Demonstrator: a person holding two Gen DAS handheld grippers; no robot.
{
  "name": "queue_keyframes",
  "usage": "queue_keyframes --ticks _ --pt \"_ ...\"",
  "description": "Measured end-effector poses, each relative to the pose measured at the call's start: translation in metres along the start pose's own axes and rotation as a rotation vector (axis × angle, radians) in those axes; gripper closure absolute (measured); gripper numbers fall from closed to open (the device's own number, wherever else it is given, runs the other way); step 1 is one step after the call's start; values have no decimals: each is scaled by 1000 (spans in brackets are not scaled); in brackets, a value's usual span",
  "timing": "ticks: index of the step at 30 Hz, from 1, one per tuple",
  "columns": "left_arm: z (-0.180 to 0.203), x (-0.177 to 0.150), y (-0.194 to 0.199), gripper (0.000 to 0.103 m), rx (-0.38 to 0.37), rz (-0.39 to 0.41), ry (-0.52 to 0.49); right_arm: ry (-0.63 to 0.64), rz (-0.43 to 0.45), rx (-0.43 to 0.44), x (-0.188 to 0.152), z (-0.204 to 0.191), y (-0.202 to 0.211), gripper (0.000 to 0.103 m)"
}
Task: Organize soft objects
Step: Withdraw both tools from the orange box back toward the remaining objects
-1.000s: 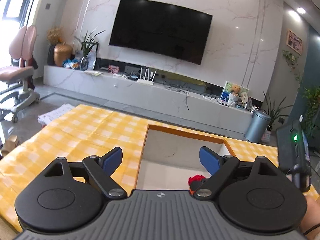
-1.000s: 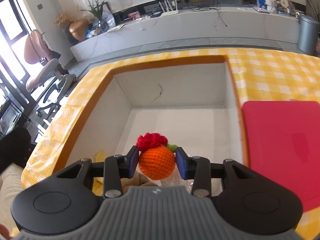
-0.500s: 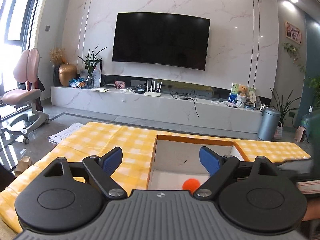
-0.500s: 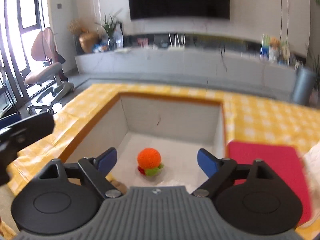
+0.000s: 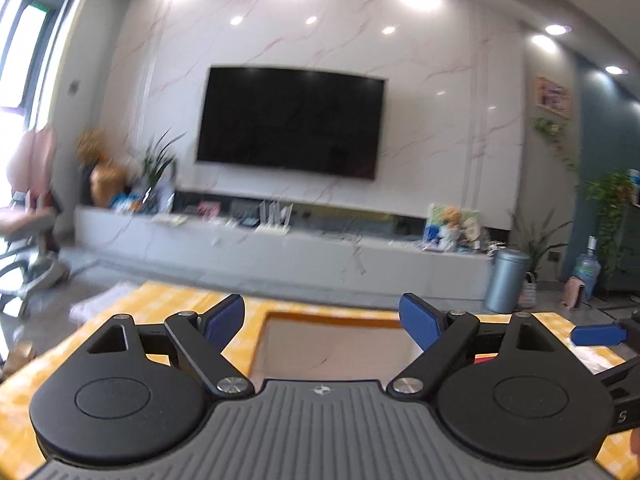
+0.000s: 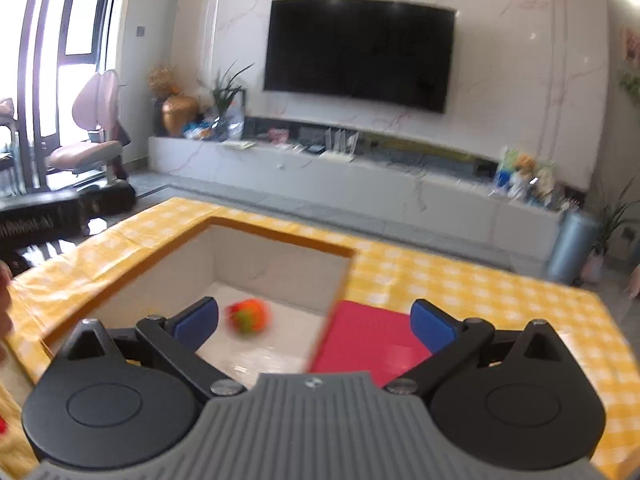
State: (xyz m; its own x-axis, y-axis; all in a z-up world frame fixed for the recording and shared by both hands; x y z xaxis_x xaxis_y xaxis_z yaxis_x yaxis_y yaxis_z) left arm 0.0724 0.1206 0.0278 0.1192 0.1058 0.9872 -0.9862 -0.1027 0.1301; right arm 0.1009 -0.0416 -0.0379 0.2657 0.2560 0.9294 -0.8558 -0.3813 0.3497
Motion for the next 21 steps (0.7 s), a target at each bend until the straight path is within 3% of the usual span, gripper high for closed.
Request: queue_keyframes --ticks 5,11,17,21 --pt "24 8 13 0 -31 39 -74 -4 33 -169 -9 50 27 3" --pt "36 16 21 0 -75 16 -4 -132 56 -246 -8 115 49 3" --pt "54 25 25 0 -95 -28 42 -260 -28 -300 -27 157 45 3" --pt "76 20 21 0 -23 -40 26 -361 -69 -300 -39 171 35 3"
Point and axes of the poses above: each gripper's, at about its wrist camera, not at the fingertips, and y roughly against the way its jaws point, z to its right, x to its top, the point moved 3 cm from there along -y, roughly the way its jaws point, and after that the axes turned 3 degrees about z, right-handed, at the moved point
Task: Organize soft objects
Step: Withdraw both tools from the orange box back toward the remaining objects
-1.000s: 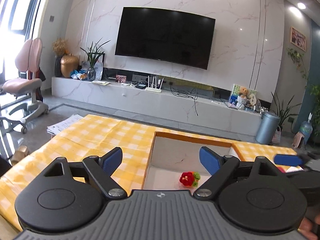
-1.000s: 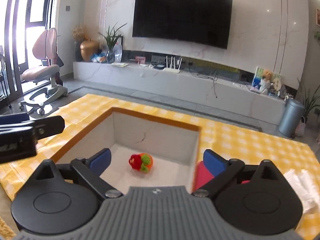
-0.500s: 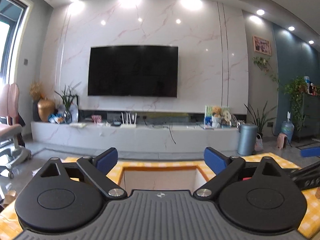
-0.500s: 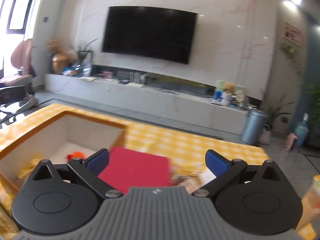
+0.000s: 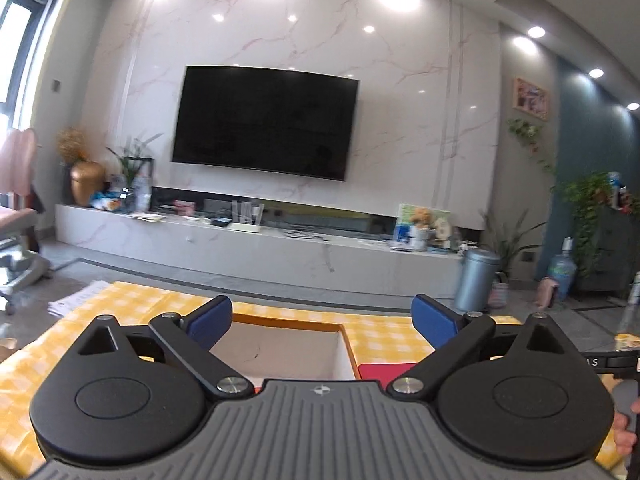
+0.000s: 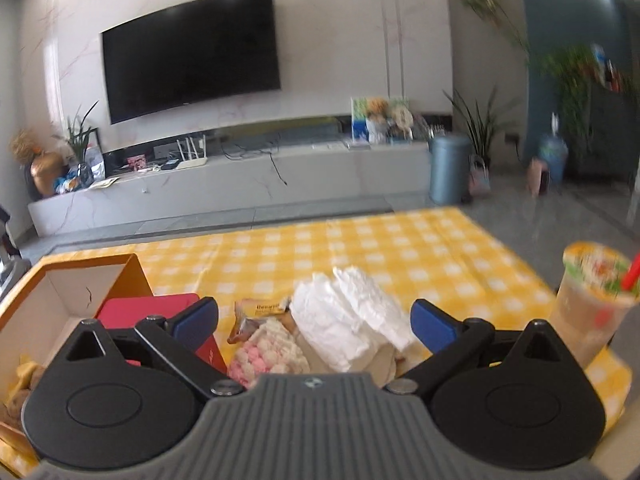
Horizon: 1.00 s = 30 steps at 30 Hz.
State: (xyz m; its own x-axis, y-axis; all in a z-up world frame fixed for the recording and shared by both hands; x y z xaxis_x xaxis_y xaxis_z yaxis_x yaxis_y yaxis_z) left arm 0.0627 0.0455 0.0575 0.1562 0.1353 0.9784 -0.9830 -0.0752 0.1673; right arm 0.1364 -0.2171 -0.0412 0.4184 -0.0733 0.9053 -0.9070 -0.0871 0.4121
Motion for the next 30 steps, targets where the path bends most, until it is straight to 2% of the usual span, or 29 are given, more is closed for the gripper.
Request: queue_keyframes --ticks 2,4,7,10,12,17,19,23,26,30 --pt "12 -6 -2 0 -7 -22 -14 -21 -29 0 -4 7 -4 3" --pt "25 -13 -5 0 -52 -57 -4 -13 -52 -10 -7 10 -5 3" --pt "40 -28 -8 0 -139 -143 93 24 -78 -30 -14 14 -7 3" --pt "52 -44 -15 0 -192 -211 192 16 -108 -42 -17 23 -12 3" --pt "64 -49 -20 0 -202 -236 136 2 -121 -28 -18 28 -13 3" --pt "105 -53 -22 0 -134 -141 -53 -50 -161 23 -23 42 -26 3" --pt "117 -56 -27 0 -145 -154 -54 -71 -182 20 -25 46 -30 3" --pt "128 -66 -39 0 -176 -209 8 -92 -191 33 -24 51 -35 3" --pt "130 -69 -43 0 -174 -194 -10 -105 -199 58 -25 55 -37 3" --pt "139 -72 -44 0 -139 -168 -56 -136 -220 49 -27 64 -46 3"
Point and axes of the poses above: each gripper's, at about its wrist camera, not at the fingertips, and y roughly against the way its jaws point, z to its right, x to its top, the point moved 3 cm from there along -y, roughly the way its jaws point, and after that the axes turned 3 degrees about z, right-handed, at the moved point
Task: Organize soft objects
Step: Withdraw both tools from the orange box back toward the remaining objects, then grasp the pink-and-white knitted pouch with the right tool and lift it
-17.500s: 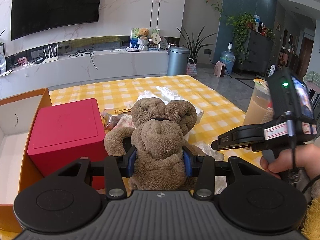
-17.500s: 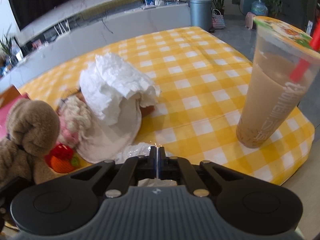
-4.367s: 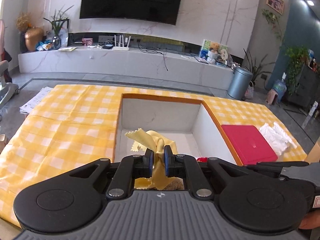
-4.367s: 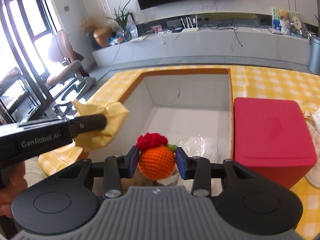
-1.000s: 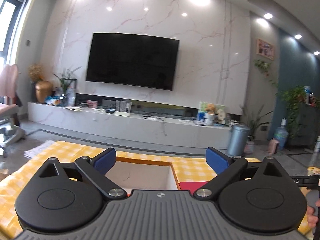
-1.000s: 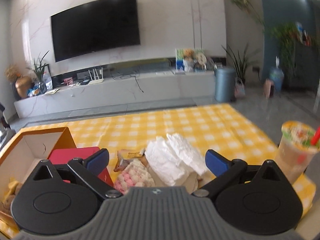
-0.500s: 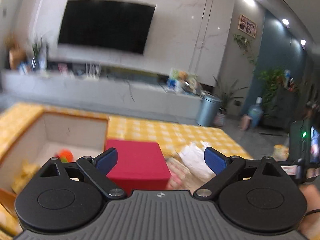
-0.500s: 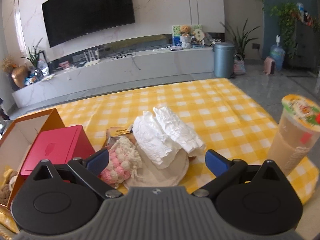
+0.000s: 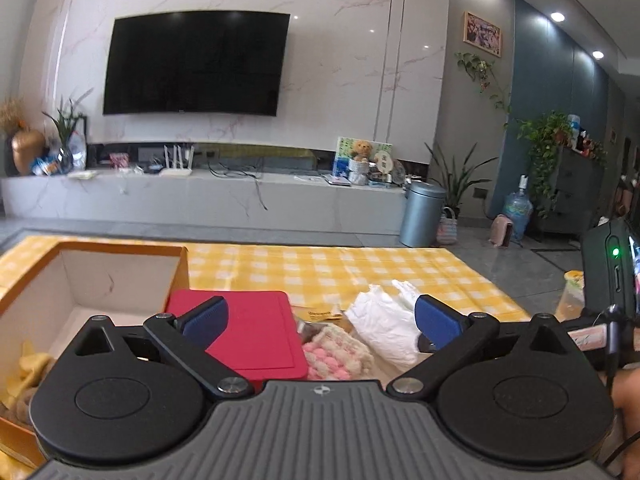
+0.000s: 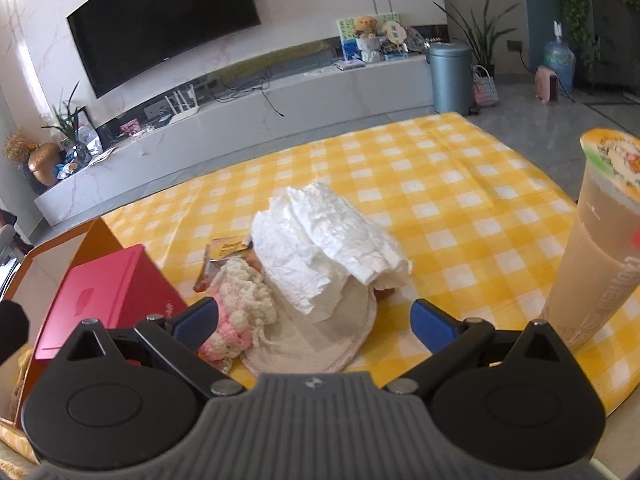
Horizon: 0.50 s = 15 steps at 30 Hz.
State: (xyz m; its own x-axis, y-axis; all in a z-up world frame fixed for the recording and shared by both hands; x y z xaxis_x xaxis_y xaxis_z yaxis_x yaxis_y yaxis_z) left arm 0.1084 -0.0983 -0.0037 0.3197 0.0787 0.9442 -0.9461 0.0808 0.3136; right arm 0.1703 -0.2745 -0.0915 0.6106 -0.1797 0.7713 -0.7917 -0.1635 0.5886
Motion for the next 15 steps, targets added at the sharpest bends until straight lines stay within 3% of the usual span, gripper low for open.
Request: queue_keyframes --ticks 2,8,15 --pt "0 -4 -2 0 0 -9 -7 -46 -16 -6 1 8 -7 3" --pt "3 -23 -8 0 -130 -74 -25 -172 -113 8 -4 15 -38 3" --pt "12 -41 -7 0 -222 -111 -65 -69 -186 -82 -16 -3 -67 5"
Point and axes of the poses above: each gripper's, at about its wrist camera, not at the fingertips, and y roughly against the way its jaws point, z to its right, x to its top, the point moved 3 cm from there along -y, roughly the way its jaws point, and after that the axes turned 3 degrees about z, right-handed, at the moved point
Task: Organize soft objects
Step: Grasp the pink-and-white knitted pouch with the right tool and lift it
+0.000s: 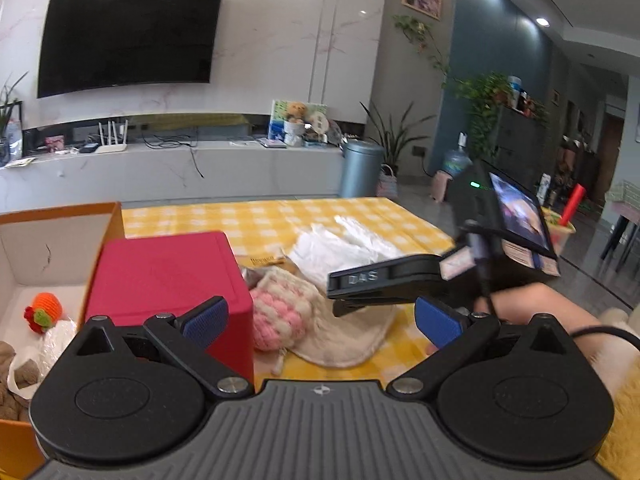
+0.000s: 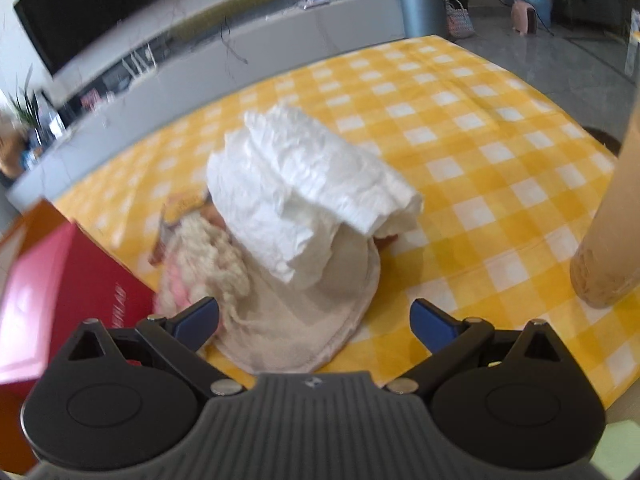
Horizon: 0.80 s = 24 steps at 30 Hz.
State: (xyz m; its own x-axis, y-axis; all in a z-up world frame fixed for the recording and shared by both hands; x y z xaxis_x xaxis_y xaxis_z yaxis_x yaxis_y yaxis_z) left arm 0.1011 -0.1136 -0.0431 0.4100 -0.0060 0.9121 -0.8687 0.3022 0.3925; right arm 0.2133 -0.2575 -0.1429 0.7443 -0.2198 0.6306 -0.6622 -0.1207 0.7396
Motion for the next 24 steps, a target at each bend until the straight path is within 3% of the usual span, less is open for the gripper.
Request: queue_keyframes --ticks 4,8,10,14,18,21,23,24 --pt "3 -4 -1 0 15 -2 -20 -23 44 0 2 2 7 8" --pt "4 -2 1 0 27 7 -52 -108 10 201 0 3 13 14" --pt "6 -2 3 0 36 16 -69 -158 -38 259 -3 -1 6 19" --pt "8 -5 -2 0 32 -25 -104 -211 -55 218 -5 -11 -9 32" --pt "5 -10 -5 0 54 -46 -110 -230 -44 249 -7 -24 -18 41" --pt "2 -11 -6 0 55 -71 -100 -246 -54 233 -10 -25 -27 58" --pt "-1 -11 -5 0 64 -72 -89 -257 -49 216 -11 -21 -28 63" --pt "-1 -11 -4 0 74 -60 -94 -257 -44 233 -10 -20 -27 72"
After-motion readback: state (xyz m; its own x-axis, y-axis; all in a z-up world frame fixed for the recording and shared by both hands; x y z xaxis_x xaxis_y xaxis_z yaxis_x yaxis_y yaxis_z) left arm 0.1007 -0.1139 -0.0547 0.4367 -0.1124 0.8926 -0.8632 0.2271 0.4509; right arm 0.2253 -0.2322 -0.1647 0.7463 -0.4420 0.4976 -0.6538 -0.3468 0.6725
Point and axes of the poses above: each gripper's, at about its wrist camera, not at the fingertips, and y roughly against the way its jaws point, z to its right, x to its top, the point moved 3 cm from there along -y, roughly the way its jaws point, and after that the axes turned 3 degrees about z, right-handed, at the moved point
